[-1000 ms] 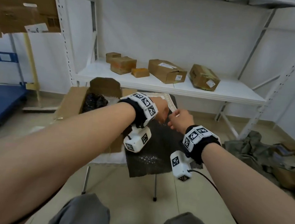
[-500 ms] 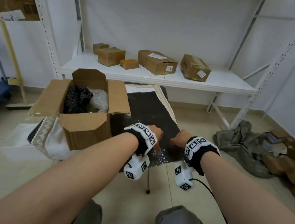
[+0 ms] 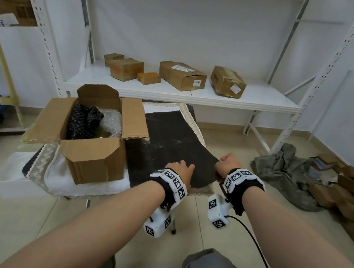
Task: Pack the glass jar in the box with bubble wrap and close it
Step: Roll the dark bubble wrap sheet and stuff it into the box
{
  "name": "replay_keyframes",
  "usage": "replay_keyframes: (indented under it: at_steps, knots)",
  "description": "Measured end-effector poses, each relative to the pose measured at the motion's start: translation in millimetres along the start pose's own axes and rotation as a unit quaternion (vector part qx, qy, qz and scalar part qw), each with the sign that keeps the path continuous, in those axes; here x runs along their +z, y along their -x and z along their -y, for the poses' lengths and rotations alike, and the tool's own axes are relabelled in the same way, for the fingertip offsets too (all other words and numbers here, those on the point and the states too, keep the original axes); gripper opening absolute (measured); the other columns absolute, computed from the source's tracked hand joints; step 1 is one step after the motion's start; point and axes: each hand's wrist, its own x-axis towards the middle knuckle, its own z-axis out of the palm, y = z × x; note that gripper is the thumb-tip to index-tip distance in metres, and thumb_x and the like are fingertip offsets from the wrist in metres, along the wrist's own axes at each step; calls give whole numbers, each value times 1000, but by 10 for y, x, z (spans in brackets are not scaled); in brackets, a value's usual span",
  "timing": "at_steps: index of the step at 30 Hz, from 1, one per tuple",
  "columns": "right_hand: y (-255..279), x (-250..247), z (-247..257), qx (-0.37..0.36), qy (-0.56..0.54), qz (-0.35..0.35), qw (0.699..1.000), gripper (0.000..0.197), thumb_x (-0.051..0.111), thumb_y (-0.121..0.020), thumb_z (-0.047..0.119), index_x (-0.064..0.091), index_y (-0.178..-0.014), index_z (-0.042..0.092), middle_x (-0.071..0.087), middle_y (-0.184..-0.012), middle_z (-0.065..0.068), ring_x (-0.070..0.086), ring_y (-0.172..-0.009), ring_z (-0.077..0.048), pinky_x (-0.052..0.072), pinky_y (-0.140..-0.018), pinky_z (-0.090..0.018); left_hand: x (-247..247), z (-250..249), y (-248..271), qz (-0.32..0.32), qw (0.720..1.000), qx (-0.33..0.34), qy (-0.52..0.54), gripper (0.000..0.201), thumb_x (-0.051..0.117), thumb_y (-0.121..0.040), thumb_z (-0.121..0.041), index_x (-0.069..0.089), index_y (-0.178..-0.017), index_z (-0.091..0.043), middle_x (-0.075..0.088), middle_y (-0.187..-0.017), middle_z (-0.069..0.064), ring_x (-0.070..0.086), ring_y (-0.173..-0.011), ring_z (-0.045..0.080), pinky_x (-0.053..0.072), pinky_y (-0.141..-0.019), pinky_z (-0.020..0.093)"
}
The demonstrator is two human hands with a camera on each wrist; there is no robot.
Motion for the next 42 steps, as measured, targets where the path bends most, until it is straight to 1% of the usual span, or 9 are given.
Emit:
replay_keyframes:
  at_steps: [2, 5, 11, 16, 21, 24, 28, 33, 42]
  knots:
    - [-20, -48, -34, -6, -70, -19, 997, 13, 54, -80, 15, 52, -94, 16, 66, -105, -16, 68, -86, -36, 59, -71, -43, -154, 69, 60, 7, 999, 1, 42, 47, 61, -84, -38, 49, -124, -17, 57, -119, 11, 59, -107, 34, 49, -82, 41]
    - [29, -166, -66, 3, -183, -60, 981, 10, 49, -89, 17, 54, -97, 14, 64, -94, -14, 63, -62, -27, 48, -45, -28, -346, 257, 150, 3, 993, 1, 117, 26, 56, -86, -23, 59, -111, -20, 61, -113, 9, 60, -103, 31, 48, -77, 37]
    - [86, -245, -111, 19, -431, -38, 901, 40, 32, -97, 34, 60, -82, 9, 62, -95, -13, 62, -79, -25, 55, -71, -39, -201, 653, 281, 2, 969, 3, 247, 24, 62, -87, -19, 68, -109, -27, 70, -100, 3, 66, -93, 21, 55, -87, 42]
    - [128, -103, -237, -83, -287, 23, 954, 33, 38, -92, -5, 62, -99, 17, 64, -95, -3, 63, -83, -18, 53, -72, -30, -102, 812, 359, 0, 948, 16, 317, 18, 69, -89, -21, 71, -107, -20, 72, -97, 2, 67, -92, 18, 49, -80, 28]
    - [55, 91, -349, -93, -253, 57, 961, 12, 58, -93, 8, 58, -105, 8, 61, -94, -10, 56, -67, -14, 48, -59, -25, -13, 951, 348, -35, 940, -39, 338, 48, 77, -80, -35, 66, -122, -15, 68, -117, 2, 63, -111, 22, 49, -97, 37]
    - [-2, 228, -490, -70, -295, -12, 953, 4, 59, -92, 13, 58, -96, 11, 62, -91, -7, 58, -73, -18, 54, -68, -34, 142, 1075, 337, -74, 927, -81, 359, 63, 82, -68, -51, 67, -118, -17, 68, -115, 0, 64, -107, 20, 52, -87, 32]
    - [3, 394, -620, -75, -346, -81, 932, 3, 60, -92, 16, 59, -94, 14, 63, -87, -1, 59, -84, -22, 50, -81, -39, 298, 1120, 409, -147, 872, -125, 450, 48, 85, -64, -49, 65, -97, -19, 70, -95, -1, 66, -88, 15, 54, -78, 33]
    - [-41, 537, -689, -60, -424, -86, 900, 13, 69, -85, 28, 57, -90, 26, 67, -109, -8, 65, -97, -25, 53, -86, -40, 514, 1027, 463, -228, 791, -131, 552, 50, 85, -69, -40, 56, -106, -21, 63, -112, -4, 59, -109, 14, 48, -89, 29]
    - [-131, 544, -587, 1, -548, -64, 834, 21, 68, -89, 12, 48, -81, 17, 62, -90, -9, 59, -69, -15, 46, -52, -22, 448, 1084, 404, -180, 710, -139, 667, 50, 80, -64, -34, 56, -108, -38, 59, -121, -1, 58, -115, 23, 48, -101, 47]
